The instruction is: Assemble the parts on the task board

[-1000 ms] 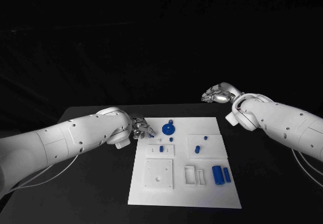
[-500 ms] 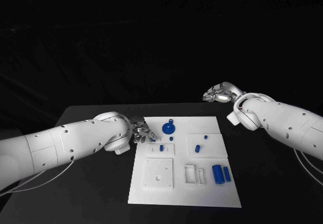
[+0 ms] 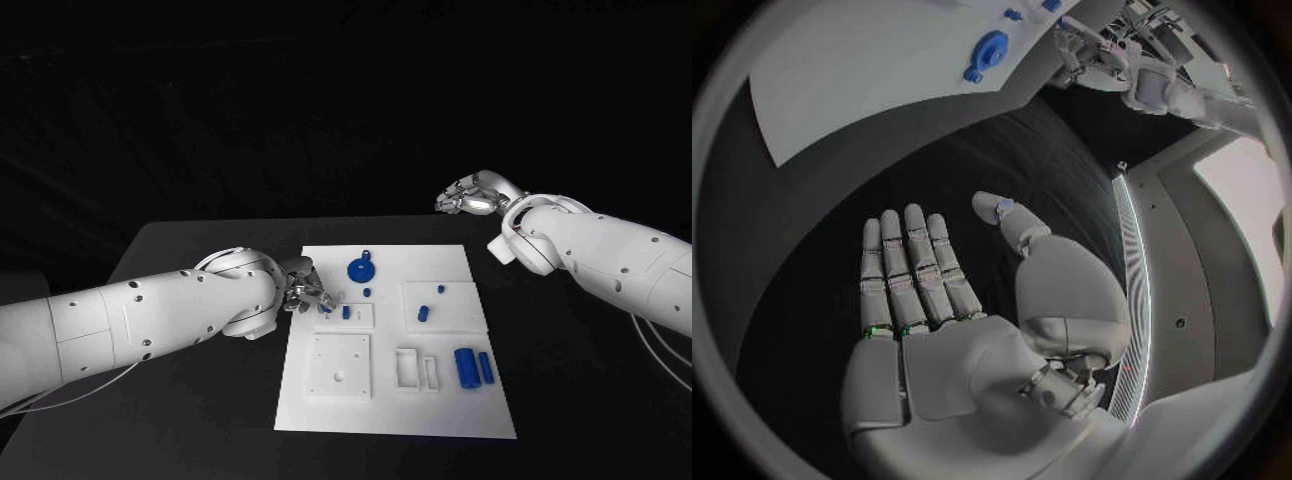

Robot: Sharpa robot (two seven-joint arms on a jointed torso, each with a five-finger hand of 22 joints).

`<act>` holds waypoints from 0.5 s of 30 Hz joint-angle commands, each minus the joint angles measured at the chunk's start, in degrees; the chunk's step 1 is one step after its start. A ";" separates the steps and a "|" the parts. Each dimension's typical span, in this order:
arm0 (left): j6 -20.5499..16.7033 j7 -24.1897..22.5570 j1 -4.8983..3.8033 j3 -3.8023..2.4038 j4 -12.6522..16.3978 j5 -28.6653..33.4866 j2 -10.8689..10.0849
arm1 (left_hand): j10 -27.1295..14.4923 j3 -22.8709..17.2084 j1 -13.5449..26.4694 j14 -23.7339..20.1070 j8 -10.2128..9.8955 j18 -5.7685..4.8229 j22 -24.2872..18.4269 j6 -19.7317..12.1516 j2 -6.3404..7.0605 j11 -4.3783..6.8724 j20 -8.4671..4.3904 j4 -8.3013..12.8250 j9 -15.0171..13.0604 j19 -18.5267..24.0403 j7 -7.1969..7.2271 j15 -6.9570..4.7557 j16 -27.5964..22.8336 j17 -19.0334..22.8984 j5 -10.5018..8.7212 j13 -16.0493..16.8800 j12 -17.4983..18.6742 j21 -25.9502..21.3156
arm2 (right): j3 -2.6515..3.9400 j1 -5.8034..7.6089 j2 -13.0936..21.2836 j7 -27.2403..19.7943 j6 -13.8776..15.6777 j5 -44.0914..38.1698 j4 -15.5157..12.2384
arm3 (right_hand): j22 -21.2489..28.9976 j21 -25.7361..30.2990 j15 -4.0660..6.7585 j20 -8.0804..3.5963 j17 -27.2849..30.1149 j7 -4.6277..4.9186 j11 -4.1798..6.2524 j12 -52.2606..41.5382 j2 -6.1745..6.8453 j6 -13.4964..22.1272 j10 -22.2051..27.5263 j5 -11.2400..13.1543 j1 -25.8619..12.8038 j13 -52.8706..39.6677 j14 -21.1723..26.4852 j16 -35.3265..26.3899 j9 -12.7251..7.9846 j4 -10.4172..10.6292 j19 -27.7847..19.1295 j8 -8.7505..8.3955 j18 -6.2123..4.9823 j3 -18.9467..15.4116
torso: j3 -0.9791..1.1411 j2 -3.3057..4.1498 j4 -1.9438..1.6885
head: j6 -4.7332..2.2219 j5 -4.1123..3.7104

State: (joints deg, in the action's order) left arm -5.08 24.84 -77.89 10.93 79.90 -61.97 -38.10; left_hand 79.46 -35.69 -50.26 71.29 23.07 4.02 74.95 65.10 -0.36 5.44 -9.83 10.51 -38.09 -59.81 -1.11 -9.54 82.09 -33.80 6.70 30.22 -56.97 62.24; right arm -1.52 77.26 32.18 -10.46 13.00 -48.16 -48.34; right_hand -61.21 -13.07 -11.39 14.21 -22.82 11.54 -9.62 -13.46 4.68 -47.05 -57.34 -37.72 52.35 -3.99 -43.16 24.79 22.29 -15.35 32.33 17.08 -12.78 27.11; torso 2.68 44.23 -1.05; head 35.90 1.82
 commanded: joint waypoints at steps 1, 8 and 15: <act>-0.26 0.70 0.12 0.18 0.55 -2.93 -0.15 | 1.38 -0.56 0.12 2.80 7.37 0.96 0.74 2.42 -0.54 1.65 -6.09 0.63 -2.92 -0.43 2.06 -2.90 0.55 -0.18 0.56 0.31 -0.51 0.37 | 0.02 0.01 0.07 -0.10 -0.16 -0.04 -0.12 | -0.07 0.35 -0.03 -0.10 0.06 0.05 -0.19 0.35 0.24 0.43 -0.05 -0.17 -0.12 0.09 0.37 0.40 -0.06 -0.03 -0.35 -0.01 0.36 -0.15 | 0.02 -0.03 0.00 | 0.24 0.05; -0.09 0.79 0.67 0.41 0.95 -3.72 -0.06 | 1.30 -0.63 0.29 2.80 7.87 1.07 0.86 2.44 -0.70 1.76 -6.09 0.78 -2.98 -0.52 2.18 -2.99 1.07 -0.39 1.16 0.66 -1.10 0.63 | 0.02 0.01 0.16 -0.08 -0.21 -0.04 -0.28 | -0.09 0.36 -0.03 -0.10 0.09 0.05 -0.20 0.36 0.25 0.43 -0.05 -0.19 -0.11 0.08 0.38 0.42 -0.07 -0.04 -0.35 0.00 0.36 -0.15 | -0.02 0.00 -0.04 | 0.30 0.11; -0.38 0.69 1.07 0.43 0.27 -5.44 0.20 | 1.18 -0.65 0.68 2.77 8.45 1.21 0.97 2.48 -0.90 1.87 -6.09 0.91 -3.01 -0.65 2.29 -3.07 1.63 -0.58 2.13 1.03 -1.75 0.98 | 0.02 0.01 0.17 -0.08 -0.25 -0.04 -0.37 | -0.10 0.38 -0.03 -0.10 0.12 0.05 -0.20 0.36 0.24 0.44 -0.05 -0.21 -0.10 0.08 0.39 0.44 -0.07 -0.04 -0.35 0.00 0.36 -0.14 | -0.05 0.02 0.02 | 0.28 0.19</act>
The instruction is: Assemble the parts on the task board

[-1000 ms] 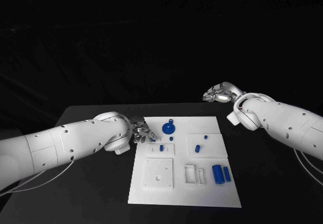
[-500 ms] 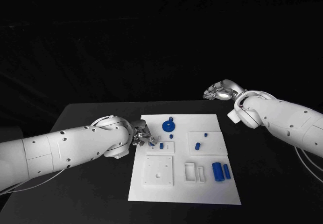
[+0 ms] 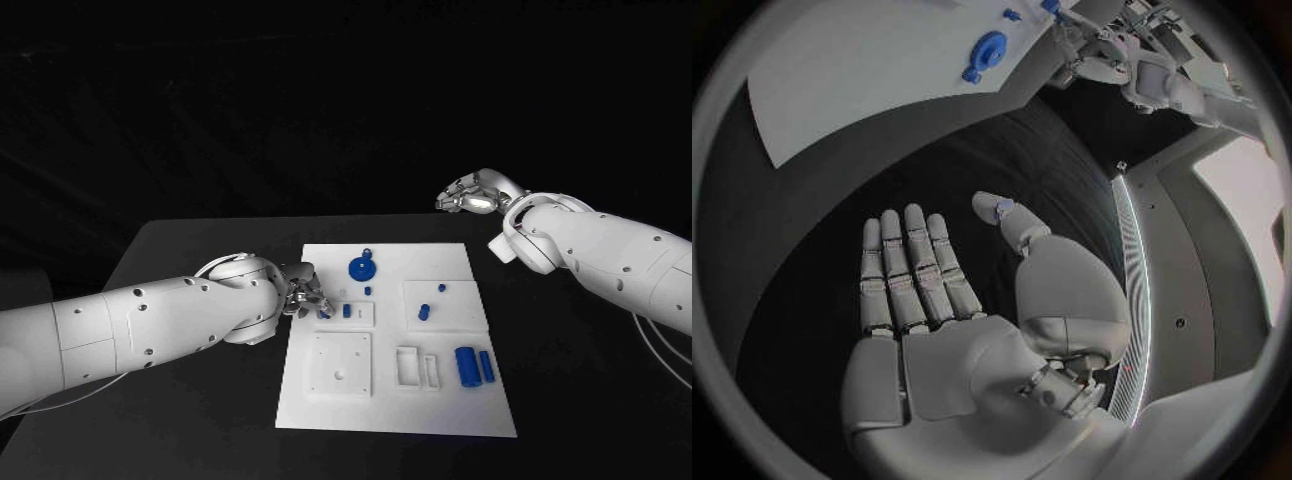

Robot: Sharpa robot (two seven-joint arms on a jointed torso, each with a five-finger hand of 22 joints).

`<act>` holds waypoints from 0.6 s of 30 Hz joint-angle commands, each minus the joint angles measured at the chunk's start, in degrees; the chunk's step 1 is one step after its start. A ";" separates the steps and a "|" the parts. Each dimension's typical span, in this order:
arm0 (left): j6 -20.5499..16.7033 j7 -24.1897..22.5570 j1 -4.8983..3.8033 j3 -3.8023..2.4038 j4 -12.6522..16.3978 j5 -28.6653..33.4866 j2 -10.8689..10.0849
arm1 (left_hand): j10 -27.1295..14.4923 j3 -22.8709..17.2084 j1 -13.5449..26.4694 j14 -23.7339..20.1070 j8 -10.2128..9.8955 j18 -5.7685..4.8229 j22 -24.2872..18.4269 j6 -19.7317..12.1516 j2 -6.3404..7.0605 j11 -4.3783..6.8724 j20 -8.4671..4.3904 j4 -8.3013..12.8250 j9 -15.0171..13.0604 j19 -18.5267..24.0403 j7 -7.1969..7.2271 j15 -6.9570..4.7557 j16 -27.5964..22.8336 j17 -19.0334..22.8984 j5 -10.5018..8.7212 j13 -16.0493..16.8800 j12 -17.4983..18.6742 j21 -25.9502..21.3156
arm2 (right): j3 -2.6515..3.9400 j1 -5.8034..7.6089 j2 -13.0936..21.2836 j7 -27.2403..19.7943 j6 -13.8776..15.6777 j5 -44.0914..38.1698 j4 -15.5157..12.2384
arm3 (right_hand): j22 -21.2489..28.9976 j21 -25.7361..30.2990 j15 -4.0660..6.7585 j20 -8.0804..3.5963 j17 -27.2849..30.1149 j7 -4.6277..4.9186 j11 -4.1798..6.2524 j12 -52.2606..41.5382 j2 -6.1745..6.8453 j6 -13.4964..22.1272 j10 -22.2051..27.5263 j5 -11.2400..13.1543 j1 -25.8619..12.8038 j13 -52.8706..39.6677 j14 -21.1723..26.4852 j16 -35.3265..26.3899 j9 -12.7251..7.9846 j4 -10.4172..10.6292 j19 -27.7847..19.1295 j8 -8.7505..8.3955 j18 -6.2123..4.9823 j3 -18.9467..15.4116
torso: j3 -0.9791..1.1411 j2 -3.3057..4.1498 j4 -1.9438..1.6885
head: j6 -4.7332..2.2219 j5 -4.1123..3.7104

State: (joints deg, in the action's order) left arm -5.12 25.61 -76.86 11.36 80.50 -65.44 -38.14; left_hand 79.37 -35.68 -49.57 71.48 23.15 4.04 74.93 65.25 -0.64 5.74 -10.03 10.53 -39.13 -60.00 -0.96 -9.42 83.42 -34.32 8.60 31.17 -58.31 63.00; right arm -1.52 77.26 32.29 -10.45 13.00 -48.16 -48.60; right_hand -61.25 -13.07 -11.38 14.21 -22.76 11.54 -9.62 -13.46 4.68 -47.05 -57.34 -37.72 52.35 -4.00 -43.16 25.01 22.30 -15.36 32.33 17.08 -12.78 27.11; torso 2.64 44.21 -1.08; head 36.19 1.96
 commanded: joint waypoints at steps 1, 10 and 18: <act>-0.34 -0.10 0.07 0.01 -0.37 -1.97 0.28 | 1.27 -0.65 -0.01 2.58 8.39 1.18 0.98 2.33 -0.63 1.57 -5.89 0.89 -1.97 -0.45 2.13 -3.20 0.31 -0.06 0.24 0.09 -0.43 0.22 | 0.02 0.01 0.05 -0.09 -0.25 -0.04 -0.11 | -0.06 0.38 -0.04 -0.09 0.06 0.05 -0.20 0.36 0.25 0.44 -0.05 -0.21 -0.10 0.08 0.39 0.22 -0.08 -0.03 -0.35 0.00 0.36 -0.14 | 0.00 0.03 0.05 | 0.01 0.04; -1.11 -0.29 0.47 0.05 -0.87 -2.76 0.88 | 1.22 -0.65 0.16 2.55 8.53 1.22 0.99 2.30 -0.74 1.59 -5.89 0.84 -1.97 -0.49 2.15 -3.23 0.42 -0.09 0.32 0.17 -0.57 0.31 | 0.02 0.01 0.03 -0.09 -0.26 -0.04 -0.25 | -0.07 0.39 -0.04 -0.09 0.09 0.05 -0.20 0.37 0.24 0.44 -0.06 -0.22 -0.09 0.08 0.40 0.25 -0.09 -0.03 -0.35 0.01 0.36 -0.14 | 0.02 0.05 0.12 | 0.08 -0.12; -1.69 -0.58 0.48 0.05 -0.93 -3.08 0.89 | 1.16 -0.66 0.31 2.51 8.62 1.25 0.99 2.24 -0.81 1.60 -5.88 0.77 -1.96 -0.50 2.16 -3.25 0.48 -0.09 0.32 0.21 -0.66 0.37 | 0.02 0.01 0.04 -0.09 -0.27 -0.04 -0.29 | -0.09 0.41 -0.05 -0.08 0.13 0.06 -0.20 0.39 0.24 0.45 -0.06 -0.24 -0.09 0.08 0.42 0.28 -0.10 -0.03 -0.35 0.02 0.36 -0.15 | 0.05 0.01 0.07 | 0.15 -0.26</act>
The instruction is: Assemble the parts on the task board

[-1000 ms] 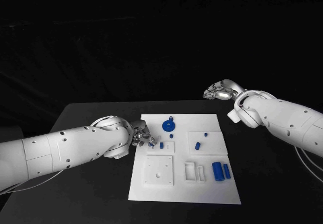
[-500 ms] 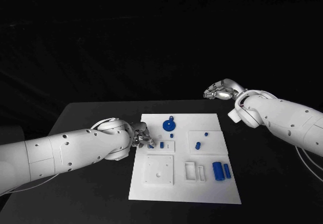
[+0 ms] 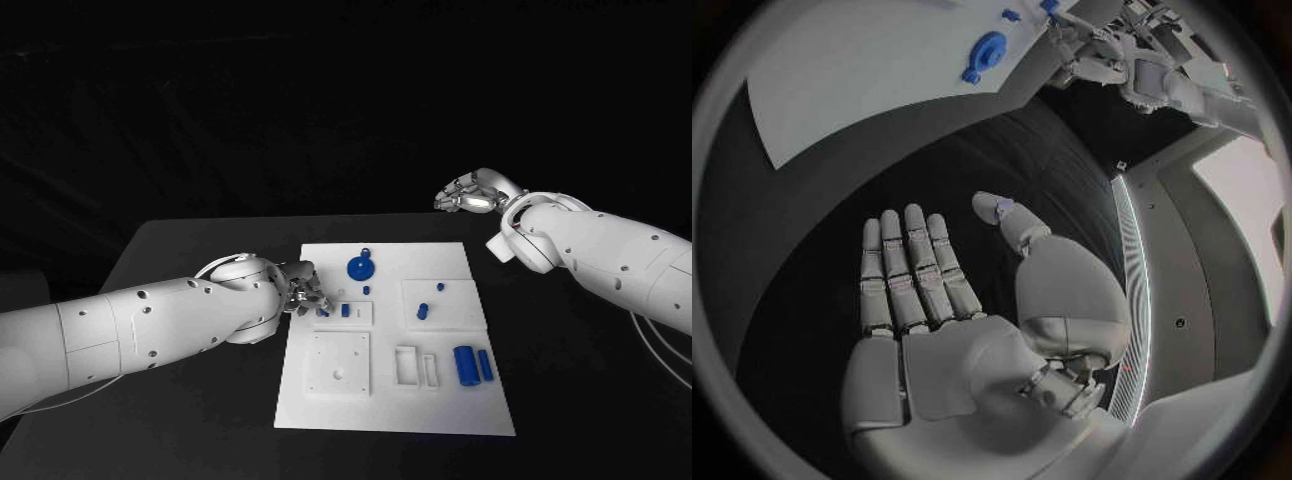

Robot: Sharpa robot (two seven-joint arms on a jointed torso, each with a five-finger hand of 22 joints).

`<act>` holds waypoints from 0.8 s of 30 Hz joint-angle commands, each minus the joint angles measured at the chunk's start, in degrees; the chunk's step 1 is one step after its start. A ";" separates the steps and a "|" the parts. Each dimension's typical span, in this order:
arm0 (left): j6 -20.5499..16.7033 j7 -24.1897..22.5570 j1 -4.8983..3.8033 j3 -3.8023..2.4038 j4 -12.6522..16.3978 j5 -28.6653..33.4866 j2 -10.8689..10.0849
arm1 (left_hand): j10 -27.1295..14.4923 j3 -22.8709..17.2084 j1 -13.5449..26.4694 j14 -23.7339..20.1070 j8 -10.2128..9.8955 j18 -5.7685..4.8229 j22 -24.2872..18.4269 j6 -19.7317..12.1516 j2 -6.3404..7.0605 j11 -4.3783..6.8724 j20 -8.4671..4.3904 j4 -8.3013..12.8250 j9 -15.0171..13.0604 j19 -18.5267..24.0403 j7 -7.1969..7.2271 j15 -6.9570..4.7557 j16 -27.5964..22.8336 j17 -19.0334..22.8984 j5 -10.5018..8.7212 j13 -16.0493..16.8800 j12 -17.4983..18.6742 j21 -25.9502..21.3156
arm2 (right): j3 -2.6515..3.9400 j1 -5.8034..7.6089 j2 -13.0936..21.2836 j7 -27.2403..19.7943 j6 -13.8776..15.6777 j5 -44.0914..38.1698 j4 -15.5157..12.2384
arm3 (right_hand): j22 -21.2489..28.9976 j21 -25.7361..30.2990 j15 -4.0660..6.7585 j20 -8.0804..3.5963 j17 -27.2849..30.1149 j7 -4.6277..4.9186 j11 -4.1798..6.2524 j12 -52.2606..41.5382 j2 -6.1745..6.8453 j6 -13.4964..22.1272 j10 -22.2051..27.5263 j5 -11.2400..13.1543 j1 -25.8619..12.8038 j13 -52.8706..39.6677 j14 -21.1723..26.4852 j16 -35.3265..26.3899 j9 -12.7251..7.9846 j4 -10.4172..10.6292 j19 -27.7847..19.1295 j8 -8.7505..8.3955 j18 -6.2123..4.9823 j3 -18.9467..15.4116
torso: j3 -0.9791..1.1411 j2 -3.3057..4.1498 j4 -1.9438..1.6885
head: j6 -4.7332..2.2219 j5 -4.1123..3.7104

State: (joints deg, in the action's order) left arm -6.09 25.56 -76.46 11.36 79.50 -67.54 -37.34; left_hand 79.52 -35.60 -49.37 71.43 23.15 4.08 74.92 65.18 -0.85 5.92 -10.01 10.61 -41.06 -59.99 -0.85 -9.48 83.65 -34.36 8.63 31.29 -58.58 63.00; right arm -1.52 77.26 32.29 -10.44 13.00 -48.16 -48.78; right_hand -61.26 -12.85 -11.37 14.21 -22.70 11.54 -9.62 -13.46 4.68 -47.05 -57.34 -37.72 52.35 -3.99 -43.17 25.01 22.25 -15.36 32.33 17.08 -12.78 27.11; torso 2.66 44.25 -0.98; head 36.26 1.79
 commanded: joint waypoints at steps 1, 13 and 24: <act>-0.73 -0.59 0.09 0.05 0.12 -1.21 0.12 | 1.00 -0.74 0.12 2.55 8.62 1.21 1.01 2.31 -0.62 1.42 -5.89 0.68 -0.03 -0.51 2.05 -3.19 0.26 -0.05 0.28 0.09 -0.40 0.38 | 0.02 0.01 0.05 -0.13 -0.24 -0.04 -0.11 | -0.09 0.19 -0.06 -0.08 0.08 0.06 -0.20 0.39 0.24 0.45 -0.06 -0.24 -0.09 0.08 0.43 0.28 -0.05 -0.03 -0.35 0.02 0.36 -0.15 | 0.02 -0.02 -0.03 | 0.14 -0.14; -0.69 -0.66 0.31 0.05 0.33 -2.42 0.02 | 0.94 -0.83 0.18 2.51 8.71 1.25 1.00 2.23 -0.70 1.43 -5.89 0.65 -0.01 -0.51 2.06 -3.22 0.31 -0.04 0.37 0.13 -0.47 0.43 | 0.02 0.01 0.07 -0.14 -0.28 -0.04 -0.21 | -0.12 0.22 -0.06 -0.07 0.14 0.06 -0.20 0.40 0.23 0.45 -0.08 -0.25 -0.09 0.07 0.44 0.34 -0.07 -0.01 -0.34 0.03 0.35 -0.15 | -0.04 -0.04 -0.09 | 0.12 -0.08; -1.24 -0.76 0.34 0.05 0.40 -2.98 0.06 | 0.86 -0.90 0.30 2.46 8.80 1.28 0.99 2.12 -0.83 1.43 -5.88 0.54 0.02 -0.50 2.05 -3.25 0.34 -0.03 0.32 0.15 -0.53 0.46 | 0.02 0.01 -0.06 -0.13 -0.32 -0.04 -0.15 | -0.15 0.25 -0.06 -0.06 0.20 0.06 -0.20 0.41 0.23 0.45 -0.08 -0.25 -0.10 0.07 0.46 0.38 -0.08 0.00 -0.34 0.05 0.35 -0.17 | -0.02 -0.01 -0.05 | 0.04 -0.13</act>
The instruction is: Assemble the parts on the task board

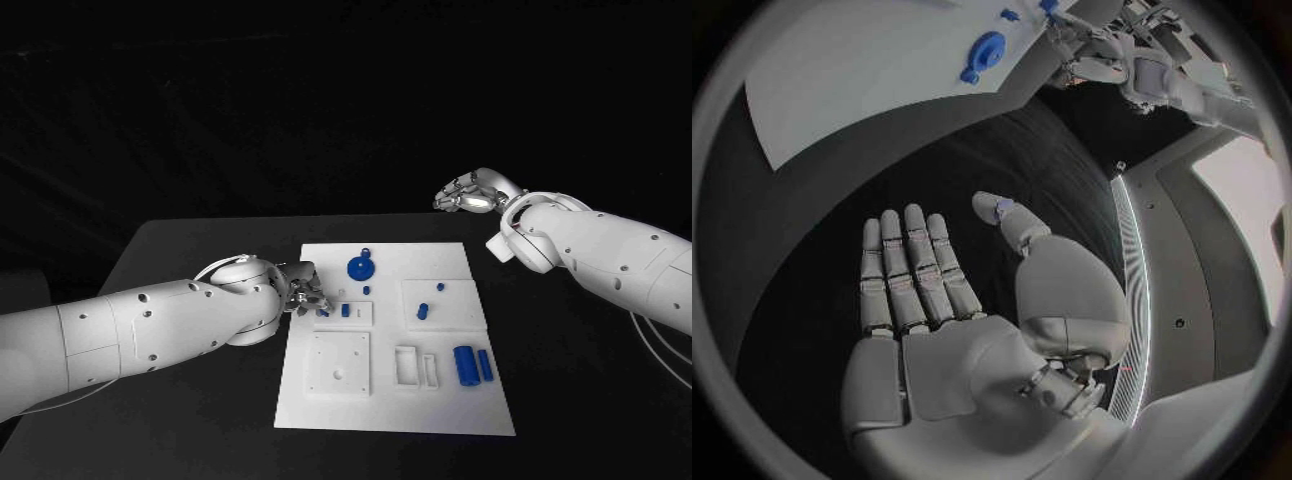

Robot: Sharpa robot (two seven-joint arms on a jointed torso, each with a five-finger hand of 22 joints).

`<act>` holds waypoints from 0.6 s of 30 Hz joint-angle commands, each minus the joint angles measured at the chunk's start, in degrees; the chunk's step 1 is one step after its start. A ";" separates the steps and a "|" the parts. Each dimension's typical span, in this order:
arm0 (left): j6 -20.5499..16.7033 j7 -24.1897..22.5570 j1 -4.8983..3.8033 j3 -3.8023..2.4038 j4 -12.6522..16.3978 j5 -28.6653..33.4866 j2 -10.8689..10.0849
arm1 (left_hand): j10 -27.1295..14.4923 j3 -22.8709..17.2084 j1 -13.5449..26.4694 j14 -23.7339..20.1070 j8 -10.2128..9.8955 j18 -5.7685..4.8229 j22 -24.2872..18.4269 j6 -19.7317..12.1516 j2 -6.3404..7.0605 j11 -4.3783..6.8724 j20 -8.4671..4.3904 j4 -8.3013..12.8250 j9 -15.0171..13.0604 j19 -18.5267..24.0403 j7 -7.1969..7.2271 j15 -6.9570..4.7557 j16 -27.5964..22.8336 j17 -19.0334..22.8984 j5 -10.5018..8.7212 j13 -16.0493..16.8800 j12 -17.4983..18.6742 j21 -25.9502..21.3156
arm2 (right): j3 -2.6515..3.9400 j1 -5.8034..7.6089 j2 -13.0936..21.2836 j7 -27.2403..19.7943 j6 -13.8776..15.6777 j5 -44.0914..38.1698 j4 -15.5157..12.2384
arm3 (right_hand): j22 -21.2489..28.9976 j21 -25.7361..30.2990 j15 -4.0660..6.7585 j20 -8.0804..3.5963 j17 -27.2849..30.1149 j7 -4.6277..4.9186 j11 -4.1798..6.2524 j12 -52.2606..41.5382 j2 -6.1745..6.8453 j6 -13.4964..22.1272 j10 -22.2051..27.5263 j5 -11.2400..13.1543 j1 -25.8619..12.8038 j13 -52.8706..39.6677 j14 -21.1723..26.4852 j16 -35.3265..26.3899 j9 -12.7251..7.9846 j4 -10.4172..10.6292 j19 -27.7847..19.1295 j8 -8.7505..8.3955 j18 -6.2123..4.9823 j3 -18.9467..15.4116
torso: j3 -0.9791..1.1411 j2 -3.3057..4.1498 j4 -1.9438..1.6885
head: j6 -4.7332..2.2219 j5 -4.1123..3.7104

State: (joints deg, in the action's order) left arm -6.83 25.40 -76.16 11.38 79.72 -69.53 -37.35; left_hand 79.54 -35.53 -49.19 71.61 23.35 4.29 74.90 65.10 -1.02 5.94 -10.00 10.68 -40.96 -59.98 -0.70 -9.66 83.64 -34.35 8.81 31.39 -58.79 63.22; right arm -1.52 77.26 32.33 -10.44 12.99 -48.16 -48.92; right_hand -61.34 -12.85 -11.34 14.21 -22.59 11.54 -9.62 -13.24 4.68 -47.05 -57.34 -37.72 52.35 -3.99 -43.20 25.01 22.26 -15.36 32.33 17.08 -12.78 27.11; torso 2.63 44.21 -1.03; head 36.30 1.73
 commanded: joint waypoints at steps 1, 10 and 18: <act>-0.54 -0.60 0.04 0.03 0.27 -0.99 0.01 | 0.83 -0.97 0.13 2.27 8.60 1.07 1.01 2.19 -0.66 1.41 -5.89 0.47 -0.07 -0.51 1.91 -3.07 0.34 -0.03 0.13 0.05 -0.32 0.25 | 0.02 0.01 -0.13 -0.14 -0.35 -0.04 -0.01 | -0.07 0.25 -0.09 -0.06 0.09 0.07 -0.20 0.20 0.23 0.46 -0.08 -0.26 -0.10 0.07 0.49 0.39 -0.09 0.00 -0.34 0.05 0.35 -0.17 | 0.03 0.03 0.05 | 0.04 -0.06; -0.93 -0.74 0.04 0.04 0.69 -1.05 -0.25 | 0.81 -1.03 0.13 2.26 8.65 1.09 1.00 2.16 -0.71 1.42 -5.89 0.47 -0.07 -0.51 1.91 -3.08 0.36 -0.03 0.11 0.06 -0.35 0.27 | 0.02 0.01 0.04 -0.14 -0.37 -0.02 -0.03 | -0.09 0.28 -0.09 -0.06 0.14 0.07 -0.20 0.21 0.22 0.46 -0.09 -0.26 -0.11 0.07 0.51 0.42 -0.10 0.01 -0.34 0.06 0.35 -0.18 | 0.06 0.02 -0.04 | 0.15 -0.15; -1.24 -0.87 0.12 1.31 0.92 -1.29 -0.26 | 0.78 -1.07 0.13 2.24 8.69 1.11 1.00 2.12 -0.72 1.43 -5.89 0.47 -0.06 -0.50 1.92 -3.09 0.38 -0.02 0.10 0.07 -0.37 0.29 | 0.02 0.01 -0.04 -0.15 -0.42 0.00 -0.04 | -0.12 0.31 -0.08 -0.05 0.19 0.07 -0.20 0.22 0.21 0.47 -0.09 -0.26 -0.13 0.07 0.52 0.46 -0.11 0.02 -0.33 0.07 0.34 -0.20 | 0.05 0.01 -0.02 | 0.24 -0.09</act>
State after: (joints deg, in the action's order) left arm -8.13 25.18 -76.34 12.34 80.44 -70.27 -37.62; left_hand 79.18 -35.69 -48.98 71.60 24.36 4.51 74.94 64.91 -1.23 5.87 -10.13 10.53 -41.00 -60.11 -0.51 -9.67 83.64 -34.34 8.63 31.38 -58.79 63.22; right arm -1.52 77.26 32.29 -10.44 12.94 -48.16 -48.92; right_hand -61.38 -12.85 -11.49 14.21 -22.47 11.54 -9.62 -13.25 4.68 -47.05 -57.34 -37.72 52.35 -3.99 -43.05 25.28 22.22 -15.36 32.33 17.08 -12.78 27.11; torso 2.69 44.21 -1.07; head 36.51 1.61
